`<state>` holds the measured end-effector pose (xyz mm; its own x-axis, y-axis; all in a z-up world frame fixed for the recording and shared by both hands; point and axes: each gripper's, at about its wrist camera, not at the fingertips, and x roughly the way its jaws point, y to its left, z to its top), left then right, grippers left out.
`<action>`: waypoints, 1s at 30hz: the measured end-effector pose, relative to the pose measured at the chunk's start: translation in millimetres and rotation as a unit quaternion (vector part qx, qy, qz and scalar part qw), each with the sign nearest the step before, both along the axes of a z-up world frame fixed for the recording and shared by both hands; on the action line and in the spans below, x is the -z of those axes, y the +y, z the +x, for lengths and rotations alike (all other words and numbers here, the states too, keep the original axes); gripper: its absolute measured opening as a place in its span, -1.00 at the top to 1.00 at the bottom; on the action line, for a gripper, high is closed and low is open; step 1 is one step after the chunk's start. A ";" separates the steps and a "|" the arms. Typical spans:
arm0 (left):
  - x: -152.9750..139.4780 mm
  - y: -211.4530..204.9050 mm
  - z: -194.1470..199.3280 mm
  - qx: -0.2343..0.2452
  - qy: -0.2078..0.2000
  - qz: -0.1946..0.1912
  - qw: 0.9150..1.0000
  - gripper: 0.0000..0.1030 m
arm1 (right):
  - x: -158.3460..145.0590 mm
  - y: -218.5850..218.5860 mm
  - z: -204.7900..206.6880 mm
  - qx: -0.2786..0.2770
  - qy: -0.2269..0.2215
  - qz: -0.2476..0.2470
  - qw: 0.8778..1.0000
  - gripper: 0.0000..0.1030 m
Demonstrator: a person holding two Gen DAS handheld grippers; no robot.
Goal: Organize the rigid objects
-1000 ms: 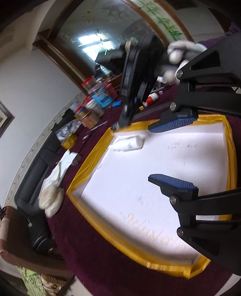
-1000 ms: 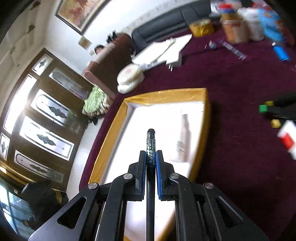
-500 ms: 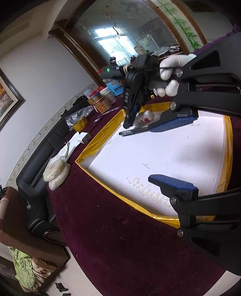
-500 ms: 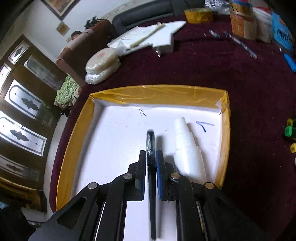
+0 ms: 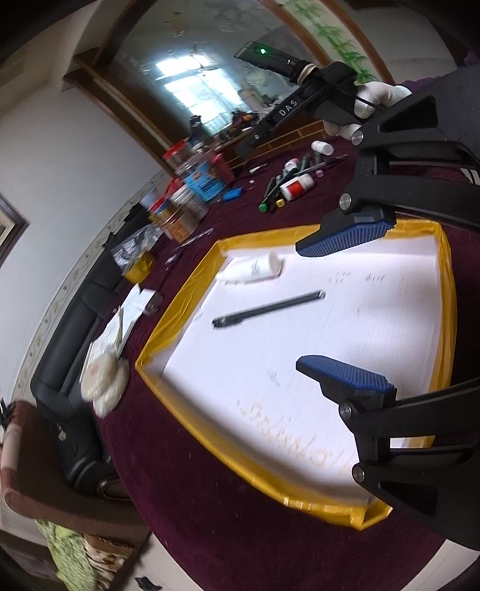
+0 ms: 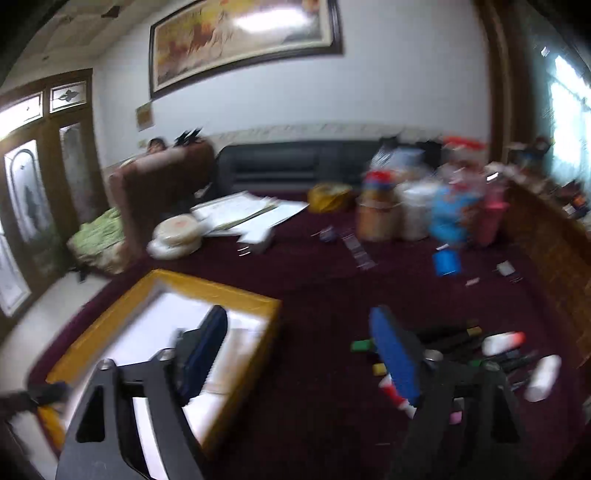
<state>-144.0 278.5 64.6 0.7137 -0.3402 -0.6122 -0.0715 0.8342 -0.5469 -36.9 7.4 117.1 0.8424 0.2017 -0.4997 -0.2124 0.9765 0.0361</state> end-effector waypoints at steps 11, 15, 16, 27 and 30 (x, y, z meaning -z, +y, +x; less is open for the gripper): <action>-10.8 -74.8 14.5 0.067 0.014 0.052 0.996 -0.05 | 31.1 -150.0 11.0 0.128 0.062 0.079 0.987 -0.49; -11.5 -101.3 20.6 0.088 0.022 0.067 0.994 -0.05 | 37.4 -174.3 6.6 0.134 0.062 0.077 0.986 -0.49; -11.3 -108.3 22.4 0.094 0.025 0.071 0.993 -0.05 | 37.8 -176.6 6.9 0.134 0.061 0.076 0.986 -0.49; -9.4 -174.8 49.7 0.139 0.051 0.122 0.981 -0.05 | 55.9 -257.7 30.7 0.203 0.048 0.139 0.968 -0.49; -4.9 -197.2 66.6 0.151 0.060 0.127 0.978 -0.05 | 62.6 -271.8 30.7 0.205 0.053 0.171 0.962 -0.49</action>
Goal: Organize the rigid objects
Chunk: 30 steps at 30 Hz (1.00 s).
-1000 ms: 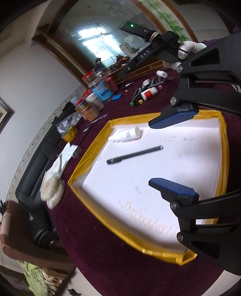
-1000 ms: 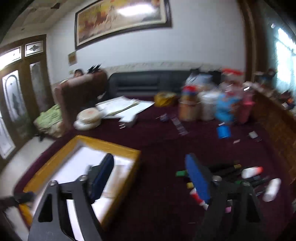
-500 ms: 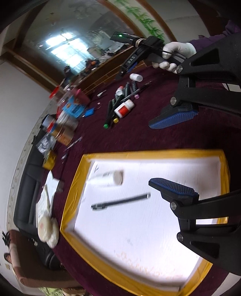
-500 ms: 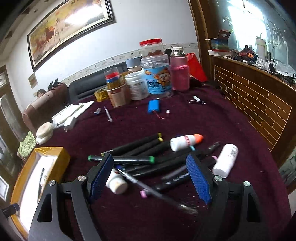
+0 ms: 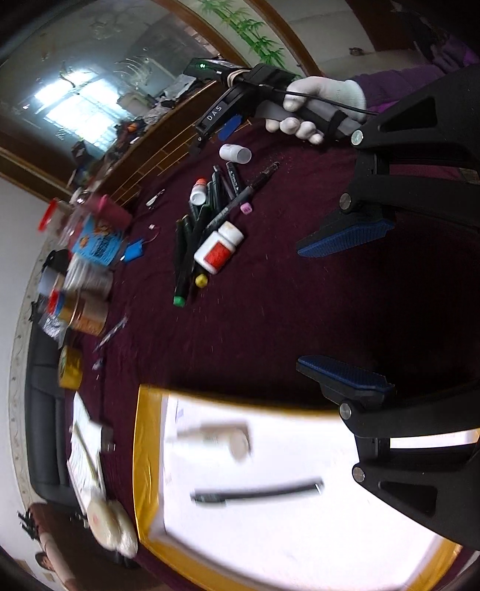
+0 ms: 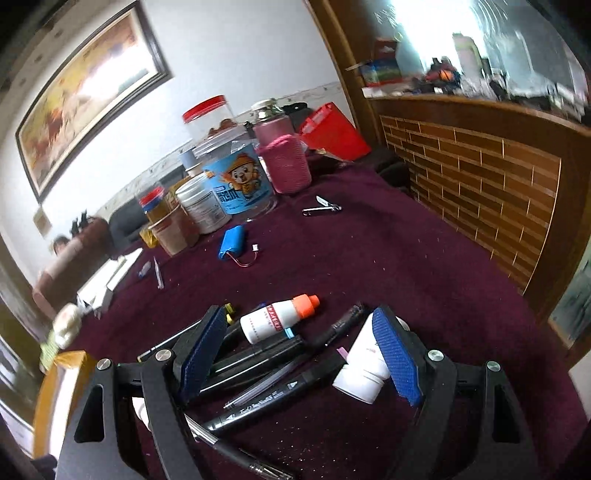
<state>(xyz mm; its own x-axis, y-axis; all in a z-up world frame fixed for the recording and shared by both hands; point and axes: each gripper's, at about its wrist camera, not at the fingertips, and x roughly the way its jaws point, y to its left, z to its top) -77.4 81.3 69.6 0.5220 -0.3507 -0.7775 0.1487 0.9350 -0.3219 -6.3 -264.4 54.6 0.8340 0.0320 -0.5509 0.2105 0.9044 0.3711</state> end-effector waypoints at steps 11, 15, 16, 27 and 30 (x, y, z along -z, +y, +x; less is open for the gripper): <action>19.2 -79.4 98.9 0.006 -0.004 0.013 1.000 -0.04 | 5.1 8.8 -1.2 -0.028 0.005 0.002 1.000 -0.49; 40.5 -99.6 115.4 0.022 0.002 0.051 0.998 -0.08 | 5.3 9.6 -0.3 -0.031 0.006 0.001 1.000 -0.49; 44.3 -100.6 116.3 0.030 0.003 0.042 0.999 -0.06 | 5.5 10.0 0.2 -0.032 0.007 0.001 0.999 -0.49; 43.5 -85.1 106.5 0.031 0.003 0.030 0.999 0.03 | 9.0 19.6 4.8 -0.047 0.021 -0.013 0.999 -0.49; 48.3 -86.3 110.7 0.016 0.005 0.021 1.000 -0.07 | 10.2 20.3 5.9 -0.047 0.025 -0.016 0.998 -0.49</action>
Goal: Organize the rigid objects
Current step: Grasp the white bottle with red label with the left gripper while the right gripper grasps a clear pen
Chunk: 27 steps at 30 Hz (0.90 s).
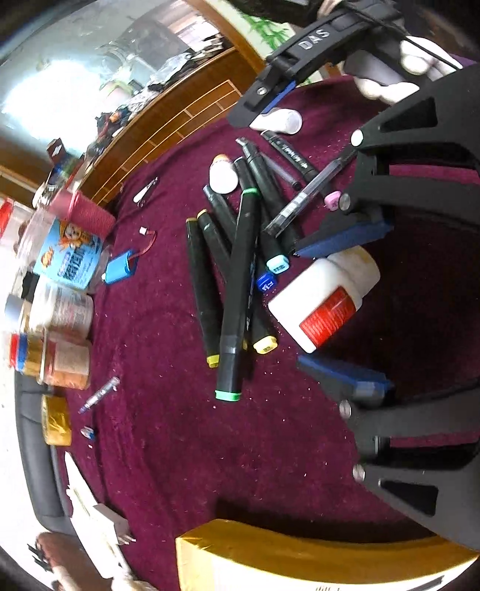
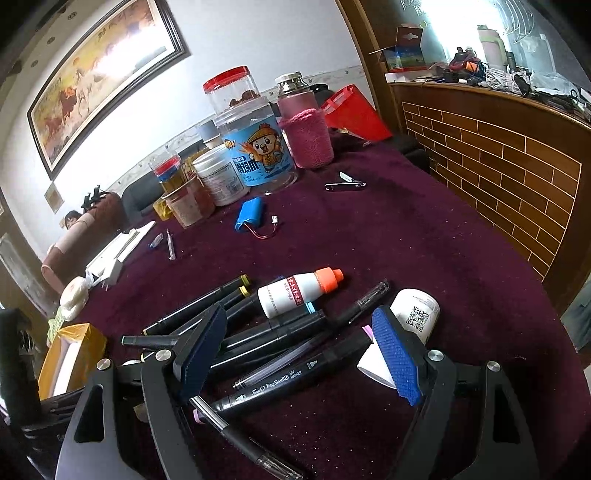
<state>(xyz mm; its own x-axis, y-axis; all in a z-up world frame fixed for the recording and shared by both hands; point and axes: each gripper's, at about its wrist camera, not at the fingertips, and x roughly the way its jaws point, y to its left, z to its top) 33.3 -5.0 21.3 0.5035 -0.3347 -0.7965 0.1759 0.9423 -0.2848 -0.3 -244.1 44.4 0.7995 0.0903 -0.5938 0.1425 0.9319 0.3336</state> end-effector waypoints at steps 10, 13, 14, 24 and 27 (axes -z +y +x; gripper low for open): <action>-24.0 17.8 -24.6 0.014 -0.043 -0.030 0.999 0.12 | 5.4 9.5 4.9 -0.012 0.013 -0.033 0.999 -0.49; -40.2 37.5 -46.8 0.012 -0.056 -0.060 0.997 0.11 | 6.1 13.6 5.3 -0.019 0.013 -0.045 0.999 -0.49; -46.4 46.3 -56.4 0.011 -0.061 -0.074 0.995 0.11 | 6.2 14.7 5.4 -0.021 0.012 -0.047 0.999 -0.49; -76.3 127.0 -123.1 -0.025 -0.108 -0.117 0.987 0.11 | 9.0 10.2 6.7 -0.029 0.037 -0.025 0.999 -0.46; -75.7 147.5 -134.2 -0.038 -0.117 -0.116 0.986 0.11 | 0.4 26.6 -9.4 -0.077 0.039 -0.028 0.996 -0.44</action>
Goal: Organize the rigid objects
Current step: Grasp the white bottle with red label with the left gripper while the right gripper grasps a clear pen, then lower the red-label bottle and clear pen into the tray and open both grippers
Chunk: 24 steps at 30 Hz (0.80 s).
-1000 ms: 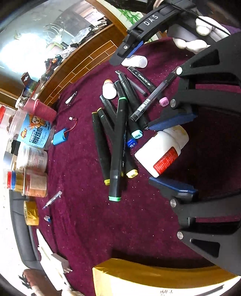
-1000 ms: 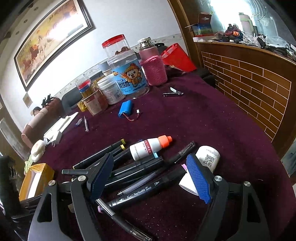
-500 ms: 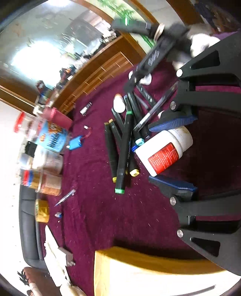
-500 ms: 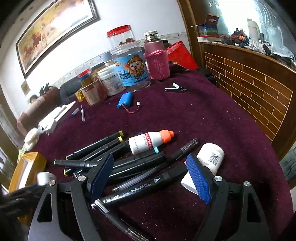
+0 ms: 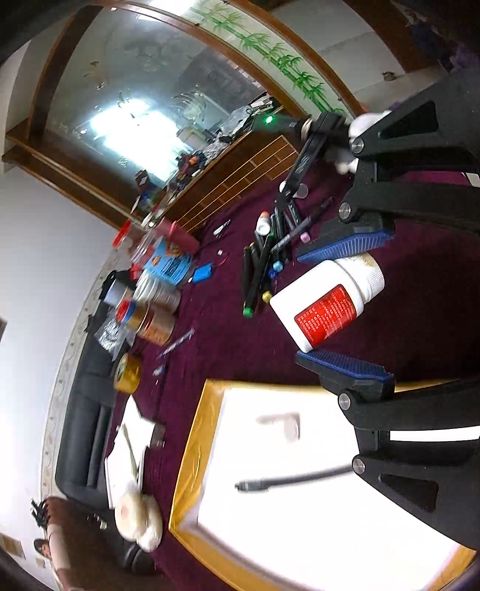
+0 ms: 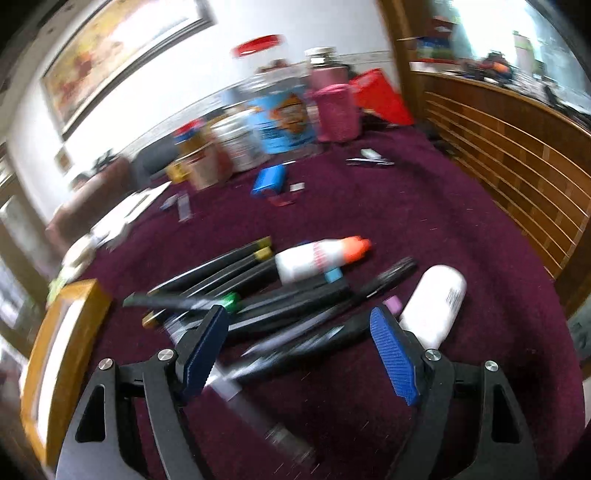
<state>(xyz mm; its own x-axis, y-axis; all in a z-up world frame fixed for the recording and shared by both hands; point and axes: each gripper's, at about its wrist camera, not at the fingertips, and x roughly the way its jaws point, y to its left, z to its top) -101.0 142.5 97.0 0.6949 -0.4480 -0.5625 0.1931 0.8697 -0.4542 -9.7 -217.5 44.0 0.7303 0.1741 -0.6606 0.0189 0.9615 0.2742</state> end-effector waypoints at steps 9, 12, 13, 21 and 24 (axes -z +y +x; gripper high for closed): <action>13.3 41.4 -9.5 -0.036 0.010 -0.021 0.999 0.10 | 16.4 62.8 -7.3 -0.113 0.061 -0.113 0.985 0.23; 15.8 53.7 -14.5 -0.050 0.011 -0.019 0.998 0.10 | 24.8 71.4 -2.2 -0.116 0.071 -0.136 0.981 0.54; 16.9 58.6 -15.9 -0.056 0.011 -0.019 0.998 0.10 | 26.0 72.9 -1.6 -0.118 0.072 -0.137 0.981 0.56; 25.6 87.7 -13.4 -0.087 0.022 -0.024 0.996 0.10 | 18.6 79.7 -19.7 -0.138 0.084 -0.080 0.984 0.84; 27.1 99.9 -10.2 -0.098 0.026 -0.020 0.995 0.10 | 11.8 81.9 -25.6 -0.149 0.084 -0.033 0.985 0.83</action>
<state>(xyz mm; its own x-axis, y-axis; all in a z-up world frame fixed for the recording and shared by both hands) -111.1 242.4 69.8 0.7416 -0.3296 -0.5843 -0.0021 0.8698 -0.4934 -35.3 -135.6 32.2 0.5334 0.3163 -0.7845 -0.2263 0.9470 0.2280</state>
